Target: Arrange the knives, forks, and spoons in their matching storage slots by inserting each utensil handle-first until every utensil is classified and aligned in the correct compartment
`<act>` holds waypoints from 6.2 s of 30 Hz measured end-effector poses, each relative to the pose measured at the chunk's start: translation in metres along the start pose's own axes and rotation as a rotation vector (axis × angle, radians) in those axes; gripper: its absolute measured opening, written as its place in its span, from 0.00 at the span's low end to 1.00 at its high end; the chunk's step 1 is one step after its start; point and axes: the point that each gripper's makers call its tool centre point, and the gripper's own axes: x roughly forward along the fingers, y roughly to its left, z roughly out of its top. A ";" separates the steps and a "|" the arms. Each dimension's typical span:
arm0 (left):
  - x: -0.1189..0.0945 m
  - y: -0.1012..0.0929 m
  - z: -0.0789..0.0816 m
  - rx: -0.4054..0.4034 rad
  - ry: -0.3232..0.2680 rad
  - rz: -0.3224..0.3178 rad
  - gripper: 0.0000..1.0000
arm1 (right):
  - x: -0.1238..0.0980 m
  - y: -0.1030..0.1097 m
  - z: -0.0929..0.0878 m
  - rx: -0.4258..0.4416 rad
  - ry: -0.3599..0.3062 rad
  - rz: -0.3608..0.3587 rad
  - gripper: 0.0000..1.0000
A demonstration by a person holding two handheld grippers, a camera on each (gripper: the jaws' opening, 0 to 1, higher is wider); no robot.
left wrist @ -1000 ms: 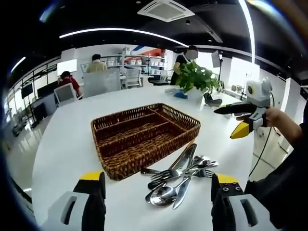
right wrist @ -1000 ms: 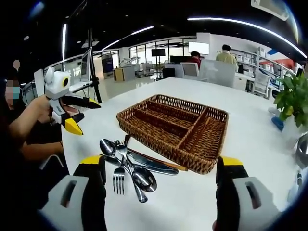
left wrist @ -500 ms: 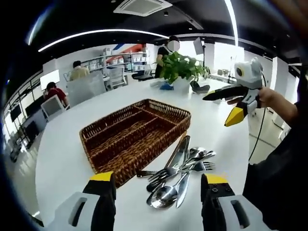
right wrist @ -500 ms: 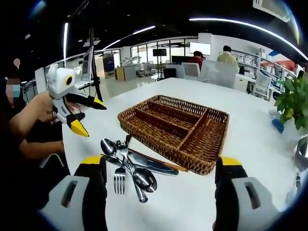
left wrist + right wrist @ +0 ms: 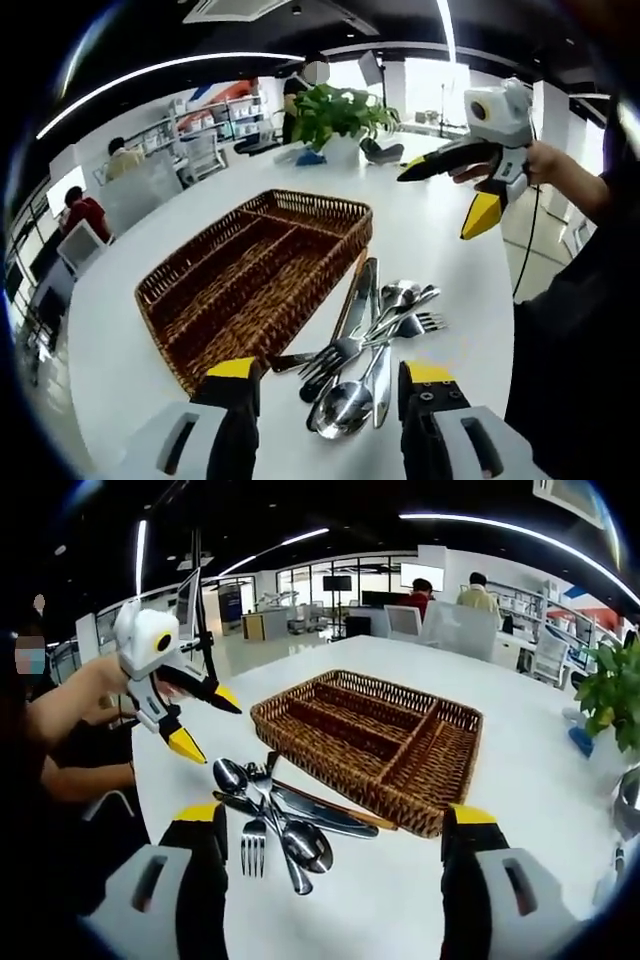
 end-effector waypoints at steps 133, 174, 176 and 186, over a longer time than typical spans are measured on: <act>0.042 -0.014 0.010 0.339 0.141 -0.271 0.00 | -0.006 0.007 -0.010 -0.013 0.004 -0.022 0.81; 0.022 0.085 0.048 0.130 0.033 -0.122 0.00 | -0.012 -0.008 0.017 -0.005 -0.051 -0.072 0.91; 0.023 0.090 0.048 0.123 0.029 -0.116 0.00 | -0.013 -0.008 0.018 -0.003 -0.053 -0.074 0.91; 0.037 0.124 0.049 0.061 0.034 -0.081 0.00 | -0.010 -0.012 0.016 -0.002 -0.042 -0.084 0.91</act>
